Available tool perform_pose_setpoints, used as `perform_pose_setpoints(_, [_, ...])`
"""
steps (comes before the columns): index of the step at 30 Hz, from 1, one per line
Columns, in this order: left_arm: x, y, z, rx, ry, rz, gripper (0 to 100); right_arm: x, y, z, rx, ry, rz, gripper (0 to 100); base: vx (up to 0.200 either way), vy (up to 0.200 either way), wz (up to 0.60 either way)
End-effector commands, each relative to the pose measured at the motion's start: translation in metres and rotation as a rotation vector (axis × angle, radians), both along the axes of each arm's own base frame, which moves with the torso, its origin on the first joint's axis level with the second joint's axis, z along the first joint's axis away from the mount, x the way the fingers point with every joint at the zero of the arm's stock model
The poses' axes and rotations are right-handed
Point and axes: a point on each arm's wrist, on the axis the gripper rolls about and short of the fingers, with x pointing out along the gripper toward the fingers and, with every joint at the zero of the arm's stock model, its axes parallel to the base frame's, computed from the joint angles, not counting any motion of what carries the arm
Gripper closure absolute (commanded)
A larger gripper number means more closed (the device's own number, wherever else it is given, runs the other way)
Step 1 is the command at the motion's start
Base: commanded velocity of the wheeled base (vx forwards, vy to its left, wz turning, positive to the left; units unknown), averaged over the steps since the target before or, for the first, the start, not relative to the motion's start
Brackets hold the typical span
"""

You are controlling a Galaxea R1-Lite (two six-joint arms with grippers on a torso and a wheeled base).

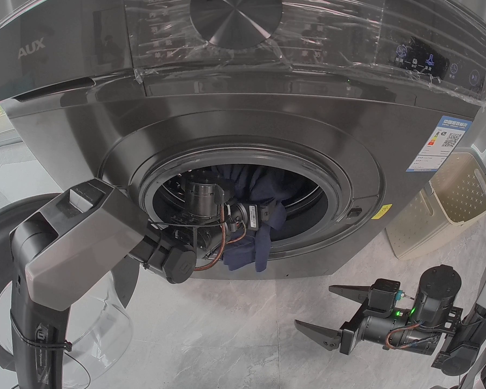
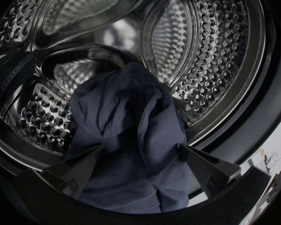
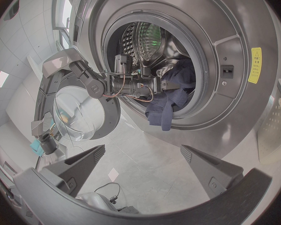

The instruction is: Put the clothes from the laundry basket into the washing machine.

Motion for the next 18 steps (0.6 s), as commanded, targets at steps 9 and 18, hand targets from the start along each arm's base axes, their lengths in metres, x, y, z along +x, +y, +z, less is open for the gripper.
perform_pose_setpoints(9, [0.020,-0.008,-0.006,-0.015,-0.046,0.035,100,0.000,0.001,0.001,0.004,-0.004,0.002,0,0.000,0.000,0.00])
perform_pose_setpoints(18, [0.059,-0.016,0.037,-0.205,-0.240,0.174,100,-0.003,0.007,0.002,0.014,-0.008,0.029,0,0.000,0.000,0.00])
